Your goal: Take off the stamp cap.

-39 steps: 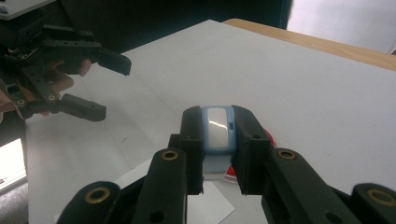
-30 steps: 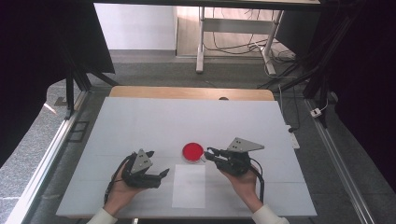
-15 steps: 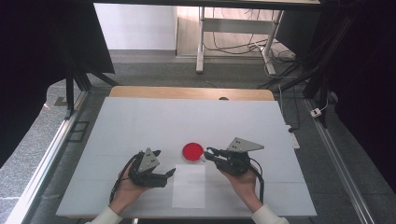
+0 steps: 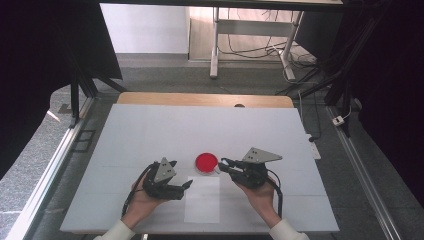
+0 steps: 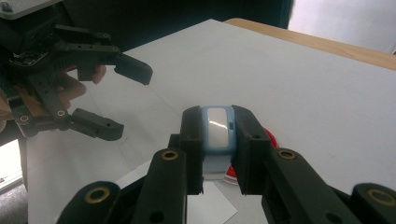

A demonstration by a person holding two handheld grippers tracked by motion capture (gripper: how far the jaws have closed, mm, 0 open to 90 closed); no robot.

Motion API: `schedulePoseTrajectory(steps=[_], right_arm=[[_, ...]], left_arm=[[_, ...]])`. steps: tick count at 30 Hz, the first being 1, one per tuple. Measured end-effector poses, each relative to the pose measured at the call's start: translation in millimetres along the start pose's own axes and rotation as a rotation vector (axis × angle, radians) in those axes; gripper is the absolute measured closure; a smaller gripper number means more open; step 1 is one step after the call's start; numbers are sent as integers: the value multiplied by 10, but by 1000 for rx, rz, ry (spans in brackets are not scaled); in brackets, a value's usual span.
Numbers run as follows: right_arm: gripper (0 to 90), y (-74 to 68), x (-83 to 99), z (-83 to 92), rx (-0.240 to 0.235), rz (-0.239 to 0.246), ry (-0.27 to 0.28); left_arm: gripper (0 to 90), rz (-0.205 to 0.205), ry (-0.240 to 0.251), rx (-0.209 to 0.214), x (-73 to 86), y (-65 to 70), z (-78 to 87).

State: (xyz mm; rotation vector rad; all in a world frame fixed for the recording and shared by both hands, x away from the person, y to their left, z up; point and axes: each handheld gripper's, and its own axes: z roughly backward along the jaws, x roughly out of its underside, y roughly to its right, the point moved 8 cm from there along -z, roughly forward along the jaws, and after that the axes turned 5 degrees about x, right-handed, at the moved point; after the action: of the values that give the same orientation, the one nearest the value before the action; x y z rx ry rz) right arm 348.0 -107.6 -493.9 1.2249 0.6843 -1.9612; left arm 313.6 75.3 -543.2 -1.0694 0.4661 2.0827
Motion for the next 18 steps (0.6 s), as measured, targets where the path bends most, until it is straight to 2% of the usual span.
schedulePoseTrajectory(steps=[18], right_arm=[[752, -2, 2, -3, 1, -3, 2]], left_arm=[[182, -15, -7, 10, -99, 81, -124]])
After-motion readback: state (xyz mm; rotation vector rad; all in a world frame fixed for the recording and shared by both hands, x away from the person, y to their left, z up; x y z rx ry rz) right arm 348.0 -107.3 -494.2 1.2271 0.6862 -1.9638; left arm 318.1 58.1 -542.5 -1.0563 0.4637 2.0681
